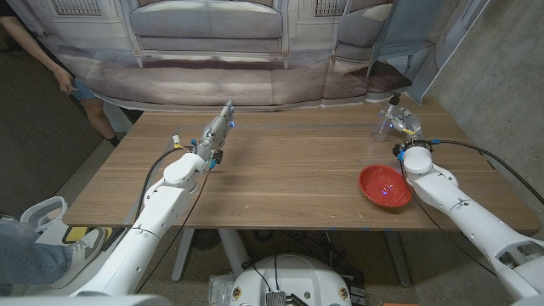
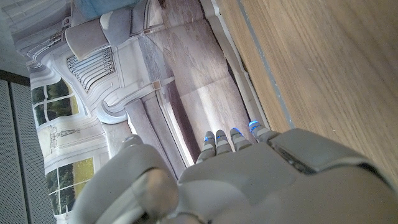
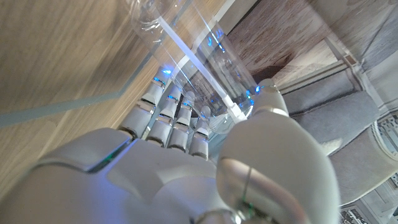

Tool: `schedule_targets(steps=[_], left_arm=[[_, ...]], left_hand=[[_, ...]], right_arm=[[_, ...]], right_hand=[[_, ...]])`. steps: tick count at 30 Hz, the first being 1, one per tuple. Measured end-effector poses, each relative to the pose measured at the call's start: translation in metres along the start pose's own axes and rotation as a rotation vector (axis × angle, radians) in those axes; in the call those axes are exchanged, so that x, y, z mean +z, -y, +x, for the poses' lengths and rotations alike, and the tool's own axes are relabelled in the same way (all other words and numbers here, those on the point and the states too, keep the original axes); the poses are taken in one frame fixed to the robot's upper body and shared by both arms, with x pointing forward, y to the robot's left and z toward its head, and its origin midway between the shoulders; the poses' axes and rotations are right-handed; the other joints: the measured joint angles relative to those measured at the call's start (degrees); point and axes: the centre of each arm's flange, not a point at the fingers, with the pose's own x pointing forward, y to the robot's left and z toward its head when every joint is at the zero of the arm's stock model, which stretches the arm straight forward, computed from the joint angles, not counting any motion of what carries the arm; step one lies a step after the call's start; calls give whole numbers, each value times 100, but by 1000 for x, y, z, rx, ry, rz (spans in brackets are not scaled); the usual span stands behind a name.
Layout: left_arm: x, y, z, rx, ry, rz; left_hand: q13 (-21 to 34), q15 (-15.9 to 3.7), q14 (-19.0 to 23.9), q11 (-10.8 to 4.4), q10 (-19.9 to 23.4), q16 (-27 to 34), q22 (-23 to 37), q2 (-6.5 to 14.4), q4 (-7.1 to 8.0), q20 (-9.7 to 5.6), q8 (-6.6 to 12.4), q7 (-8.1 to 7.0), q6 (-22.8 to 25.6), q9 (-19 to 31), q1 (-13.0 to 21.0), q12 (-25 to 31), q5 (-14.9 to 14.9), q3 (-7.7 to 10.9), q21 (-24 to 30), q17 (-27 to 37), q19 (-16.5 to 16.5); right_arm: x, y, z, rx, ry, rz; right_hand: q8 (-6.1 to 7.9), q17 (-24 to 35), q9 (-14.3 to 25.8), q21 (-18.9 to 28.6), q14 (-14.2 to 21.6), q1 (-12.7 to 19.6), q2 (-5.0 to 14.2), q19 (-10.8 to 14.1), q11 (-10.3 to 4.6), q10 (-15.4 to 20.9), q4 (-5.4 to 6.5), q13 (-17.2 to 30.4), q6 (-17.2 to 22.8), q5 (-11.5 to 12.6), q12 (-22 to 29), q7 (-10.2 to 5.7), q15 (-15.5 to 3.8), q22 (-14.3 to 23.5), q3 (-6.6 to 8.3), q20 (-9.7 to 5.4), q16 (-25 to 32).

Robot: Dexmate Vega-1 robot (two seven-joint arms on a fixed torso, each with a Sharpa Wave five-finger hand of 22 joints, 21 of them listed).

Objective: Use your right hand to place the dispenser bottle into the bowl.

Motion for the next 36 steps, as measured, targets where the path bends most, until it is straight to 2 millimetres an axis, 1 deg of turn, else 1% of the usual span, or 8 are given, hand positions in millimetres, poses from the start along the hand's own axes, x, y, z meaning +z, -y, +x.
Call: schedule_targets(steps=[3,5,7,17,19,25,34,36], left_arm=[[1,0,0,-1,2,2],[2,0,0,-3,4,3],[3,0,0,-4,5,4],[6,0,-1,-8,7,12],[6,0,0,-9,7,12],[9,0,2,-12,8,16],[10,1,4,-15,9,19],[10,1,4,-15,9,19]], left_hand=[[0,0,0,0,0,0,0,0,0,0,0,0,0,0,0,0,0,0,0,0,0],[0,0,0,0,0,0,0,0,0,0,0,0,0,0,0,0,0,0,0,0,0],[0,0,0,0,0,0,0,0,0,0,0,0,0,0,0,0,0,0,0,0,0],[0,0,0,0,0,0,0,0,0,0,0,0,0,0,0,0,0,-48,0,0,0],[0,0,0,0,0,0,0,0,0,0,0,0,0,0,0,0,0,-48,0,0,0],[0,0,0,0,0,0,0,0,0,0,0,0,0,0,0,0,0,-48,0,0,0],[0,0,0,0,0,0,0,0,0,0,0,-21,21,0,0,0,0,-47,0,0,0],[0,0,0,0,0,0,0,0,0,0,0,-22,22,0,0,0,0,-47,0,0,0]], right_arm=[[2,0,-1,9,7,9],[5,1,-1,16,12,17],[5,1,-2,21,14,22],[12,4,-4,69,31,71],[13,4,-4,73,33,78],[14,8,-6,72,44,99],[17,11,-8,96,66,137],[17,12,-9,104,71,147]], right_hand=[[-1,20,0,0,0,0,0,0,0,0,0,0,11,-35,35,10,0,0,0,0,0],[-12,20,-5,0,-1,98,98,-3,1,0,0,0,34,-42,35,11,1,-1,0,-2,-9],[-26,20,-4,0,-52,98,98,-34,11,10,9,0,35,-44,35,11,6,0,9,-34,-49],[-49,19,-1,-1,-65,137,136,-45,31,30,19,-1,33,-93,35,13,0,-2,19,-43,-50],[-55,19,0,-1,-63,187,185,-43,12,139,-3,0,44,-116,35,22,1,-4,41,-45,-50],[-18,47,0,32,255,197,194,119,-61,449,-25,17,141,-222,125,119,3,2,74,-85,-23],[-16,73,1,50,338,198,193,188,-92,544,-40,56,196,-266,170,157,-11,7,89,-101,0],[-16,73,1,65,359,198,193,195,-70,586,-40,56,204,-267,171,165,8,7,89,-94,0]])
